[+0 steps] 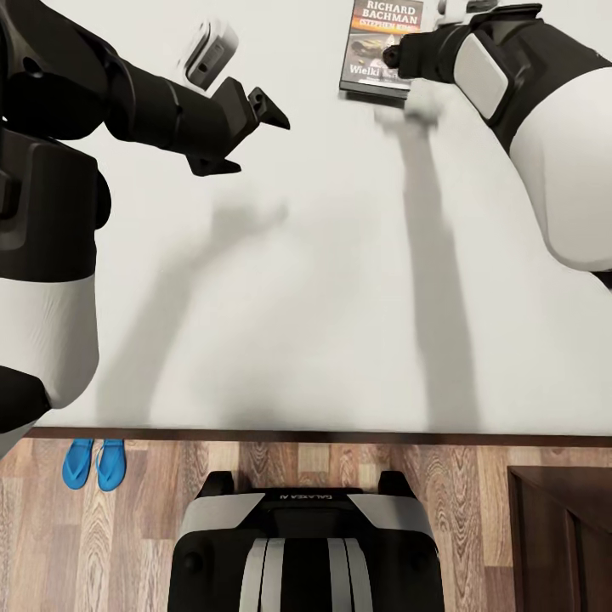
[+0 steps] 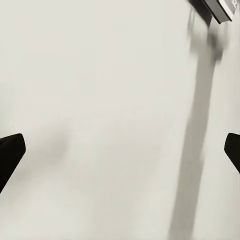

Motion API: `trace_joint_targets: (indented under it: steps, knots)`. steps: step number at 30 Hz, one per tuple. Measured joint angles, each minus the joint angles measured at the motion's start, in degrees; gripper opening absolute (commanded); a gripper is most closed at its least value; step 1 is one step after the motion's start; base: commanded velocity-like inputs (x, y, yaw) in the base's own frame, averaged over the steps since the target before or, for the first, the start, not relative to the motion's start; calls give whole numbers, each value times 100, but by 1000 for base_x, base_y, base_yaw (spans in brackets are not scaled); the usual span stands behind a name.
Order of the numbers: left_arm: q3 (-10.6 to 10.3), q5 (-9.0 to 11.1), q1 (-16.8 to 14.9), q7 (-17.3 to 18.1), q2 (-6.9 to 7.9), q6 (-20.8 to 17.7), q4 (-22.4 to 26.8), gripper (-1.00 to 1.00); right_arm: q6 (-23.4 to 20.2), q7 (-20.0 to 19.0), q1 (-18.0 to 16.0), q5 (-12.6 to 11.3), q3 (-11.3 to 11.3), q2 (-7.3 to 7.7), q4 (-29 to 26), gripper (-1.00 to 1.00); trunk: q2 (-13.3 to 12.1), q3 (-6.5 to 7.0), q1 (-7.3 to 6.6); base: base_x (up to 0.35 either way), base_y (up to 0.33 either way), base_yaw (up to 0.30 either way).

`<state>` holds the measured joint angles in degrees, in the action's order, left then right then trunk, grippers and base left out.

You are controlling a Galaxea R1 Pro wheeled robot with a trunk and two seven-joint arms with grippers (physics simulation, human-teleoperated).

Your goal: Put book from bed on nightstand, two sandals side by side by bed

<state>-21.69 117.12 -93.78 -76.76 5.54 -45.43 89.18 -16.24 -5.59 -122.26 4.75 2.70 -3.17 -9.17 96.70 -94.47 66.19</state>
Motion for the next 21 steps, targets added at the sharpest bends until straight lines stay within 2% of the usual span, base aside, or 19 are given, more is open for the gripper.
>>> trace_joint_targets:
  steps: [6, 15, 21]
  knots:
    - [1, 0, -2, -2, -7, 1, 0, 100, -2, -41, -117, -2, 0, 2, -2, 100, 0, 0, 0, 26, 20, 0]
    - [1, -1, -7, 1, 0, 0, -1, 100, -4, -173, -176, -8, 0, -4, -9, 100, 0, 0, -2, 165, 132, 0]
    - [-13, 0, -4, -4, 0, -2, 0, 100, 1, -211, -172, -3, -4, -20, -11, 100, 0, 0, 0, 56, 45, 0]
